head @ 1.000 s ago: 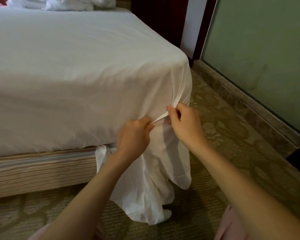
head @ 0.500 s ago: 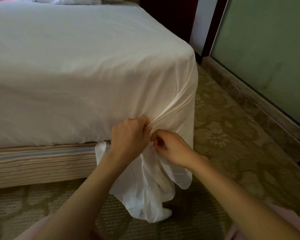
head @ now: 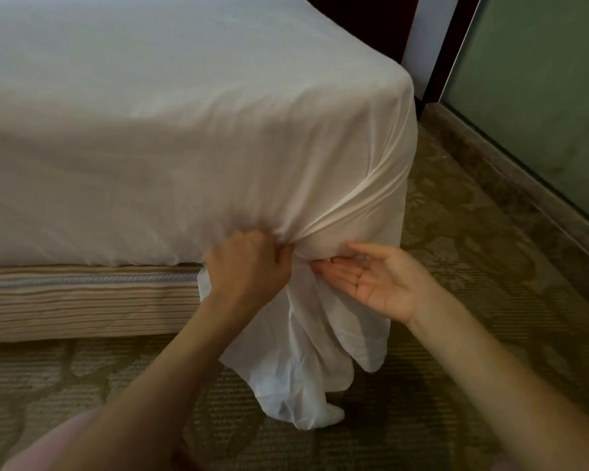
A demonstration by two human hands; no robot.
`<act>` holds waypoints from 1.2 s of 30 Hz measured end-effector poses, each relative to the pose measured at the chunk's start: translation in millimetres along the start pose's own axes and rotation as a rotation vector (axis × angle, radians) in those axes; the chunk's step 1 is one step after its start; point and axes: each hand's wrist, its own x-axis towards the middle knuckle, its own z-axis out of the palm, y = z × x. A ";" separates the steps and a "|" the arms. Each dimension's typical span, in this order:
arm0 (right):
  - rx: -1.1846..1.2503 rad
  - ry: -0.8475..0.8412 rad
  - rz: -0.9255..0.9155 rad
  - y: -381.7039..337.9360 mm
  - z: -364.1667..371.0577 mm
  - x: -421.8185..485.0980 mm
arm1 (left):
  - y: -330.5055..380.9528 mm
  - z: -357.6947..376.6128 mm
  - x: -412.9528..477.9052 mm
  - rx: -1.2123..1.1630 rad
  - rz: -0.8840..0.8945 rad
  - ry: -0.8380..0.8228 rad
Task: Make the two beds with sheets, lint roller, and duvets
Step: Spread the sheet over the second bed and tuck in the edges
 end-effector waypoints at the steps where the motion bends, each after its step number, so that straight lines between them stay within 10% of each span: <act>1: 0.016 -0.032 0.001 1.8 -0.3 2.4 | 2.0 1.6 -2.3 -0.049 -0.026 -0.057; 10: -0.114 -0.089 -0.169 11.1 -3.3 25.1 | 13.3 0.8 -9.7 -1.450 -0.763 -0.738; 14: -0.138 -0.139 -0.221 3.8 -2.1 33.4 | -12.8 -6.9 -0.3 -2.084 -0.909 -0.680; 27: -0.172 -0.228 -0.419 -10.8 6.3 53.4 | -8.1 24.1 27.3 -1.675 -0.424 -0.155; 33: -1.293 0.117 -0.392 -25.0 -11.5 35.1 | -15.5 24.5 32.7 -1.605 -0.449 -0.109; 36: -1.737 -0.030 -0.457 0.9 -3.1 42.9 | -16.8 29.1 40.1 -1.651 -0.399 -0.078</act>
